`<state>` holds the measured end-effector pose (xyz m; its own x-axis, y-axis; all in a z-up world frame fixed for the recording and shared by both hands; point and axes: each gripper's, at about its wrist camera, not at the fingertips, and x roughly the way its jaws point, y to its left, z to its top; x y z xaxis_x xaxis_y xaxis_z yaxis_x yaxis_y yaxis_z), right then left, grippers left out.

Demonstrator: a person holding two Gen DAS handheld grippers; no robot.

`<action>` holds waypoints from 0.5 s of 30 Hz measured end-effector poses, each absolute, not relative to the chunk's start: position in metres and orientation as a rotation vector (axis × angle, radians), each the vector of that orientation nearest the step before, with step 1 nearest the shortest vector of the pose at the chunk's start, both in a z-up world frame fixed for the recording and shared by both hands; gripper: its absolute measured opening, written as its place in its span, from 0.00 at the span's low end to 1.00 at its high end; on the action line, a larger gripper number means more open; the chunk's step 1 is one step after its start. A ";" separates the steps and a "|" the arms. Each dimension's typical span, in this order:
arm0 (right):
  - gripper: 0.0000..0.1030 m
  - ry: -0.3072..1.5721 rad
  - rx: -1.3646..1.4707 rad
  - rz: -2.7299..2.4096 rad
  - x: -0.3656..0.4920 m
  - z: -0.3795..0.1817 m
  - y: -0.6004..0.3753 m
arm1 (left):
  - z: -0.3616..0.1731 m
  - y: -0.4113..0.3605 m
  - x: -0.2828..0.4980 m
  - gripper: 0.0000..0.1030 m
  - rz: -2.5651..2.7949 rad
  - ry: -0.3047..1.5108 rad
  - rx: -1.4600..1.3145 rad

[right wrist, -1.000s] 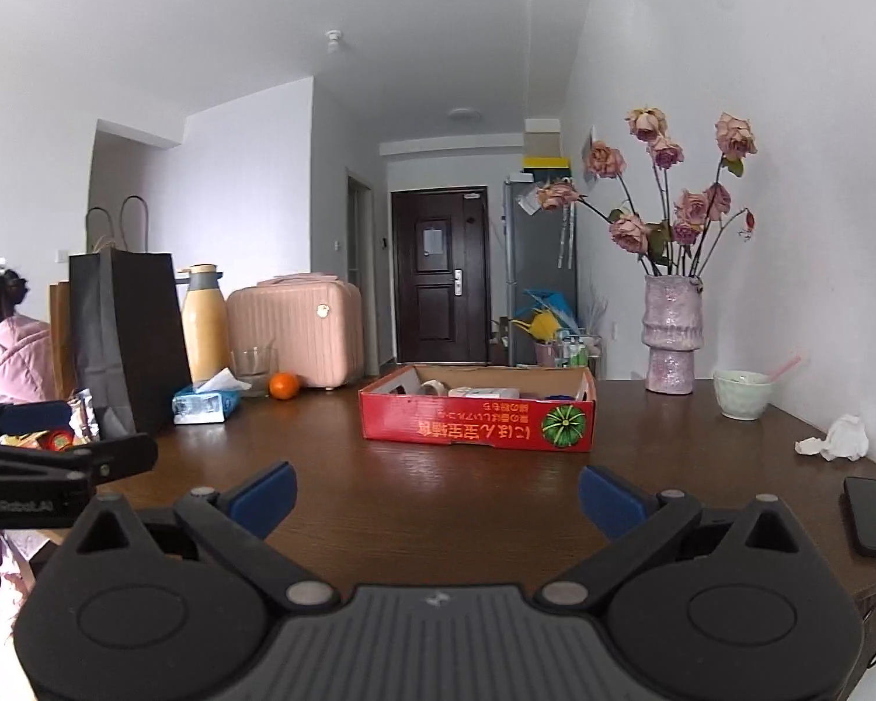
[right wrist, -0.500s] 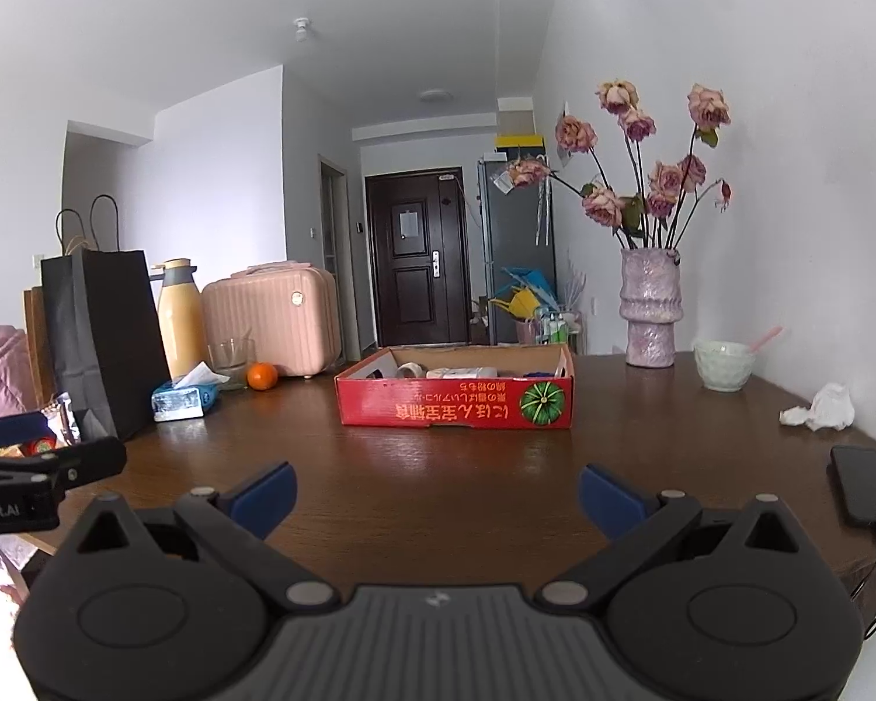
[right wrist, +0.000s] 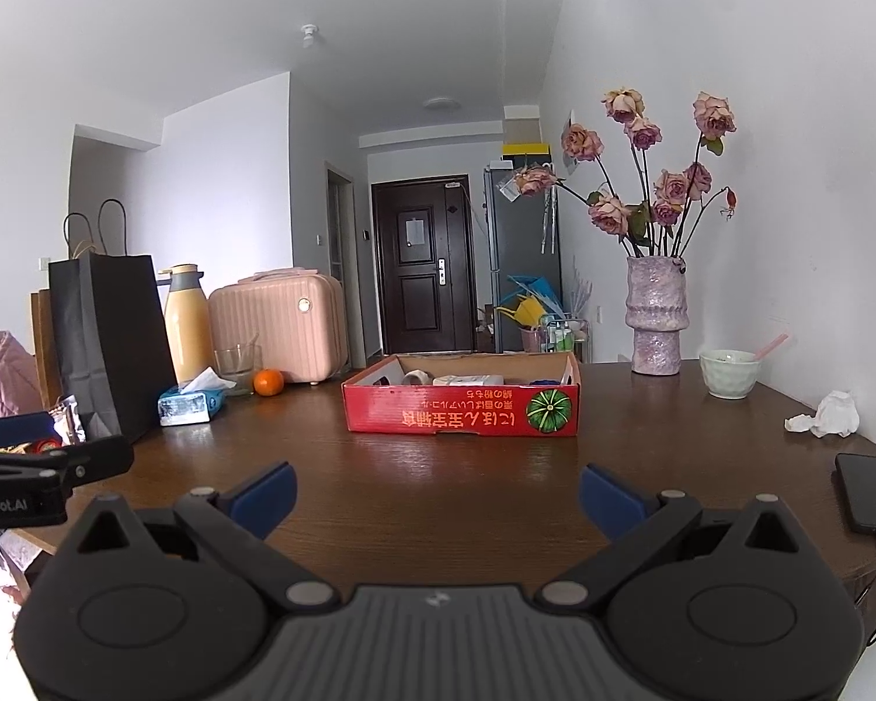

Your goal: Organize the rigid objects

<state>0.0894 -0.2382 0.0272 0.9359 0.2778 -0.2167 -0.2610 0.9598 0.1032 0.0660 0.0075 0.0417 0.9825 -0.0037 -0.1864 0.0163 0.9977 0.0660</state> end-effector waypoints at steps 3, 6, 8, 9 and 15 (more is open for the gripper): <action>1.00 0.230 0.075 0.274 0.089 0.027 -0.239 | 0.041 0.007 0.066 1.00 -0.012 0.189 0.072; 1.00 0.231 0.079 0.273 0.090 0.027 -0.239 | 0.041 0.007 0.066 1.00 -0.012 0.187 0.072; 1.00 0.228 0.084 0.272 0.089 0.027 -0.240 | 0.041 0.007 0.066 1.00 -0.011 0.188 0.073; 1.00 0.227 0.086 0.271 0.089 0.027 -0.240 | 0.041 0.008 0.066 1.00 -0.011 0.187 0.072; 1.00 0.229 0.082 0.261 0.089 0.027 -0.241 | 0.041 0.008 0.066 1.00 -0.012 0.186 0.072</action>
